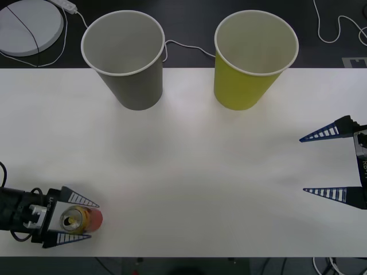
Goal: Put the can into the green bin and the plastic bottle into the gray bin
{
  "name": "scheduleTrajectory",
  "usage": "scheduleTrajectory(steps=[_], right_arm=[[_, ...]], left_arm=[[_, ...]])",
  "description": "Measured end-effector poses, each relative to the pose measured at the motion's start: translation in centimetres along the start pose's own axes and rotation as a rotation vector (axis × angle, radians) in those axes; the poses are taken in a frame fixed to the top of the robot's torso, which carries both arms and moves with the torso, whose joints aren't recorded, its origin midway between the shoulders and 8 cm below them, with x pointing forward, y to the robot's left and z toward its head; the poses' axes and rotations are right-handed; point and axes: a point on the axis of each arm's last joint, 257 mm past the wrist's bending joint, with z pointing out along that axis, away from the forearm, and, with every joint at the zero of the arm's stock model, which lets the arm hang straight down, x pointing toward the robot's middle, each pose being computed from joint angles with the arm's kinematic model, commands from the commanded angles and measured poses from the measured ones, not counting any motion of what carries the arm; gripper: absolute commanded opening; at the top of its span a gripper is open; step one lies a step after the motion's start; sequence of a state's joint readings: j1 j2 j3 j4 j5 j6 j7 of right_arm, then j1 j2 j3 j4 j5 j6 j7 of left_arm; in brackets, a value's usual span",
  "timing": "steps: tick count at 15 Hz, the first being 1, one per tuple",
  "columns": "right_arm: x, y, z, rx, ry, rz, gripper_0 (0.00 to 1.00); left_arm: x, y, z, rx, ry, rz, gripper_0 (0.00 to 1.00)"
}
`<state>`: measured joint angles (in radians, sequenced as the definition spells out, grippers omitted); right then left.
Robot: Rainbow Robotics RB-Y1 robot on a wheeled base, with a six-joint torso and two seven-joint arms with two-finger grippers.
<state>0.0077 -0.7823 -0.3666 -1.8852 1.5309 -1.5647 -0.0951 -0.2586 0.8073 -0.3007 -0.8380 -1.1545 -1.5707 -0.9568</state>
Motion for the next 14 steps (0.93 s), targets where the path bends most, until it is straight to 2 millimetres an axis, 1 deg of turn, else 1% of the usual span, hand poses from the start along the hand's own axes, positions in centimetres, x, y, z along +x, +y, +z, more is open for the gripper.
scheduleTrajectory(steps=[4, 8, 11, 14], right_arm=[[0.0, 0.0, 0.0, 0.000, 0.000, 0.000, 1.00], [0.0, 0.0, 0.0, 0.000, 0.000, 0.000, 1.00], [0.0, 0.0, 0.0, 0.000, 0.000, 0.000, 1.00], [0.0, 0.0, 0.0, 0.000, 0.000, 0.000, 1.00]], left_arm=[[-0.1, 0.0, 0.2, -0.003, -0.005, -0.017, 0.00], [-0.5, 1.1, -0.1, -0.030, -0.016, -0.040, 0.00], [-1.6, 2.5, -1.0, -0.023, -0.012, -0.095, 0.00], [-2.4, 4.2, -2.7, -0.009, 0.032, -0.138, 0.00]])
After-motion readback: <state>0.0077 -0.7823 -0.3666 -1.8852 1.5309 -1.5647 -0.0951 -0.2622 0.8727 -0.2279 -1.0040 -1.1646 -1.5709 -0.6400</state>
